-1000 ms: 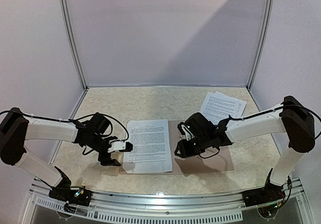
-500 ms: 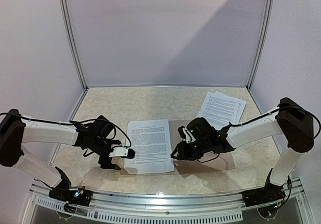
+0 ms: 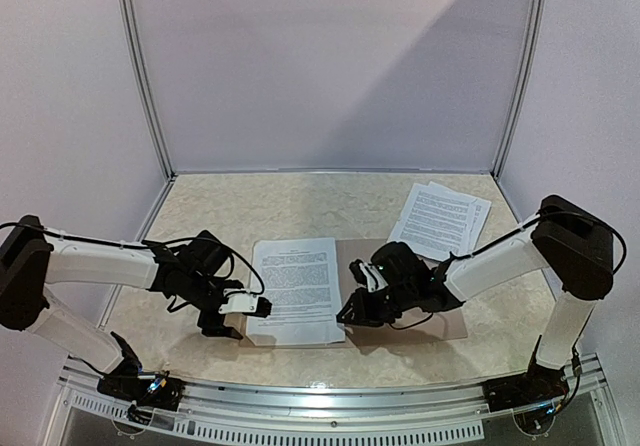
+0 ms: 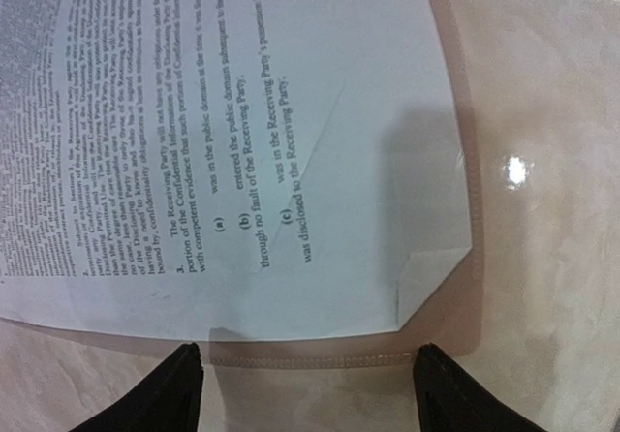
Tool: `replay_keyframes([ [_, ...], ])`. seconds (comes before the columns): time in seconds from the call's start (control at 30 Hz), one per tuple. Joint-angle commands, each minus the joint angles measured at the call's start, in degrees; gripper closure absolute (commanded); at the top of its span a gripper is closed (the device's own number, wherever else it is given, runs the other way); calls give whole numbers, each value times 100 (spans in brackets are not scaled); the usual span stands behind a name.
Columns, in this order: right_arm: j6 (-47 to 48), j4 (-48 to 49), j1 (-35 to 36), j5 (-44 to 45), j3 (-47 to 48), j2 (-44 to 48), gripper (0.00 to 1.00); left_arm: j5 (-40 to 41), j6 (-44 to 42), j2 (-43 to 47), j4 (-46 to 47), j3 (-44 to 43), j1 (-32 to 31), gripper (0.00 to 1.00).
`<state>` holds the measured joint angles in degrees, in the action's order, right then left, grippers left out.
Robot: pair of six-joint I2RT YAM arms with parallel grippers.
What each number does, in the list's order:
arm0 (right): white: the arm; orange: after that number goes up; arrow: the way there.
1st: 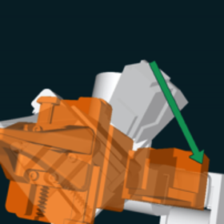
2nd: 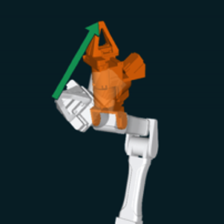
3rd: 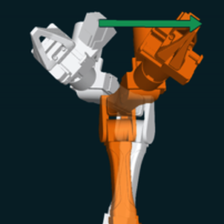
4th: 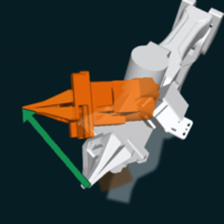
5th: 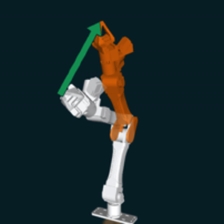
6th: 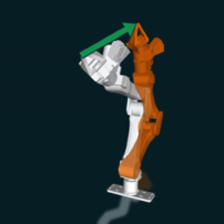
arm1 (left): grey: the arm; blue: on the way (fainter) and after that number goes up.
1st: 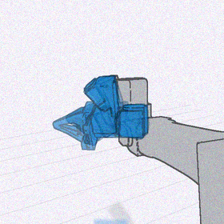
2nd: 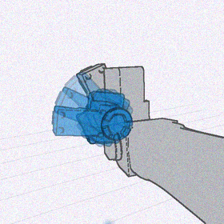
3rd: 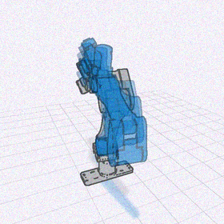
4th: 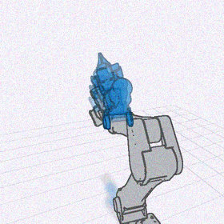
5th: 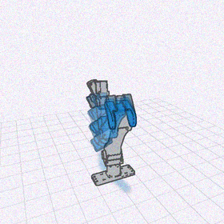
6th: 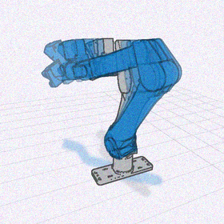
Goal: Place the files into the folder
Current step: Pick up the file from the corner of the board.
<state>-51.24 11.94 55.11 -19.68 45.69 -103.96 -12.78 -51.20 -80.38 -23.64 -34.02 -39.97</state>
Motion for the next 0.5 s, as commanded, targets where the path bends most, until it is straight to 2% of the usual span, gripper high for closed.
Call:
replay_keyframes([
  [0.0,-384,634,15,-450,-309,-12,85,256,43,-383,-355,305,-161,27],
  [0.17,-780,1203,32,-714,-560,5,100,262,140,-441,-258,331,-190,33],
  [0.47,-985,1378,169,-958,-667,-47,100,259,107,-496,-227,327,-196,38],
])
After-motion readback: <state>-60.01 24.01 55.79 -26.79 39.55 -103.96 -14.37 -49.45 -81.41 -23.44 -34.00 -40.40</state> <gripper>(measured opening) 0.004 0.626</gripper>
